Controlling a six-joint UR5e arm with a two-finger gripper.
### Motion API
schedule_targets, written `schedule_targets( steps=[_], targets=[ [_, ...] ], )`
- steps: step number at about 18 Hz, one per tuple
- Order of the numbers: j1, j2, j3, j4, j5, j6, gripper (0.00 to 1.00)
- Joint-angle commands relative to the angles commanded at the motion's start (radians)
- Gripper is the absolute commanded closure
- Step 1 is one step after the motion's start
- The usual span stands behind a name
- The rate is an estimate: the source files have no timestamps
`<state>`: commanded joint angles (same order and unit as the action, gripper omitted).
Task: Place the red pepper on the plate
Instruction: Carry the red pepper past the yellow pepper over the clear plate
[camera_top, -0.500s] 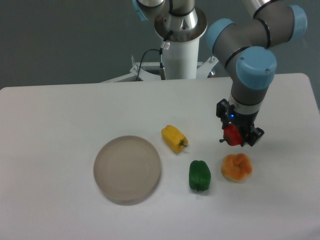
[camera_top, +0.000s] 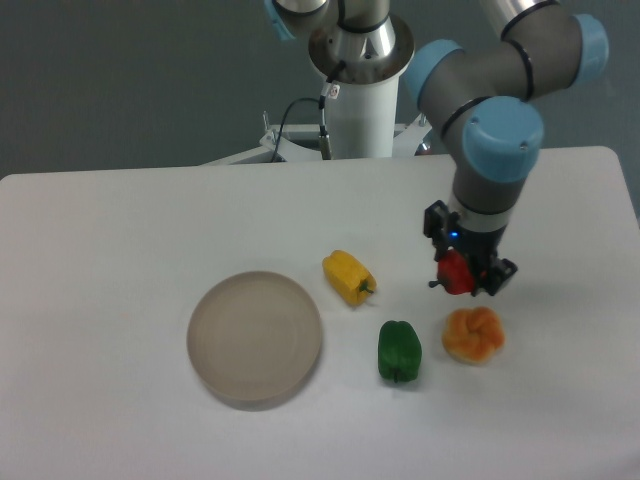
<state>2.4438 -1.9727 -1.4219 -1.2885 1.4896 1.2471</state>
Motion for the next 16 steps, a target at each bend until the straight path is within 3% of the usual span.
schedule_targets(
  steps=[3, 11, 16],
  targets=[
    [-0.101, 0.002, -0.035, 0.014, -0.02, -0.006, 0.66],
    [-0.308, -0.044, -0.037, 0.051, -0.072, -0.209, 0.62],
    [-0.364, -0.144, -0.017, 0.193, -0.072, -0.253, 0.56]
  ],
)
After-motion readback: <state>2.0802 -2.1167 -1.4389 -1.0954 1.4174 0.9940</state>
